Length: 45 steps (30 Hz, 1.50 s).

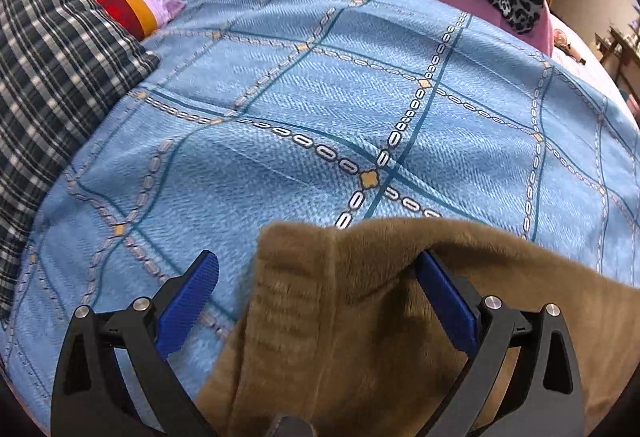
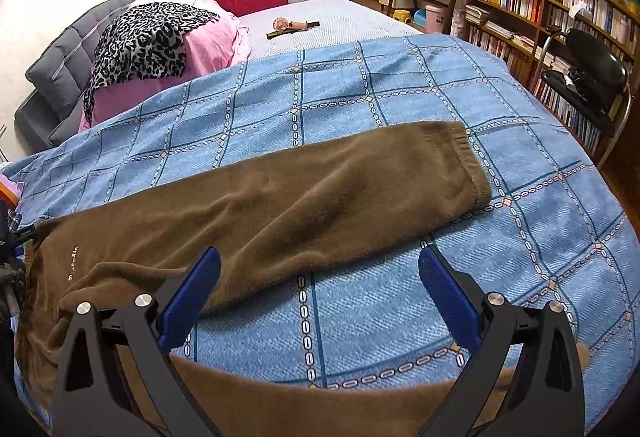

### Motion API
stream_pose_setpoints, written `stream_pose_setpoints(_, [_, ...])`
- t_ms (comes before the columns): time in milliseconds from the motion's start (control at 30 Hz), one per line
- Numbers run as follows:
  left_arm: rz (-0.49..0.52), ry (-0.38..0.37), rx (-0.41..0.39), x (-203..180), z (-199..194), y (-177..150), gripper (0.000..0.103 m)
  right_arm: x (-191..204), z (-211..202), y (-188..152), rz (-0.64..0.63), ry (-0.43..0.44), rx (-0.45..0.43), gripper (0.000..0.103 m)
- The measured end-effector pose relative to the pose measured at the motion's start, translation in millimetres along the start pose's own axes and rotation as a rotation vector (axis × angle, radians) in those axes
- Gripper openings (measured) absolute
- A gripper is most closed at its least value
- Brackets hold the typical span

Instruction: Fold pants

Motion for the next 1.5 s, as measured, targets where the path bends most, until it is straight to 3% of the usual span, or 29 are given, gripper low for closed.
stream_pose_setpoints(233, [-0.034, -0.035, 0.063, -6, 19, -1, 0.087, -13, 18, 6, 0.034, -0.015, 0.018, 0.100])
stream_pose_setpoints(300, [-0.030, -0.048, 0.058, -8, 17, -1, 0.079, -21, 22, 10, 0.050, -0.018, 0.020, 0.100])
stream_pose_setpoints(367, [-0.020, -0.059, 0.050, -10, 11, -1, 0.062, -33, 25, 16, 0.077, -0.019, 0.019, 0.100])
stream_pose_setpoints(467, [-0.041, -0.103, 0.056, -9, 2, -2, 0.046, -55, 31, 26, 0.136, -0.026, 0.022, 0.100])
stream_pose_setpoints(733, [-0.079, -0.232, 0.004, 5, -44, 1, 0.041, -98, 52, 54, 0.197, -0.051, 0.037, 0.100])
stream_pose_setpoints(1033, [-0.108, -0.387, -0.070, 29, -122, -1, 0.041, -132, 99, 76, 0.292, -0.016, 0.096, 0.100])
stream_pose_setpoints(1333, [-0.078, -0.478, -0.151, 59, -197, -27, 0.040, -142, 140, 80, 0.443, 0.153, 0.137, 0.100])
stream_pose_setpoints(1500, [-0.062, -0.514, -0.183, 83, -229, -54, 0.040, -152, 156, 82, 0.499, 0.149, 0.158, 0.100])
Point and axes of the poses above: each gripper's, at about its wrist camera, not at the fingertips, and z roughly the way its jaws point, x to its left, y to its top, the point moved 4 cm from there along z, roughly the way its jaws point, and after that the axes turned 11 degrees about -z, right-handed, at the moved point
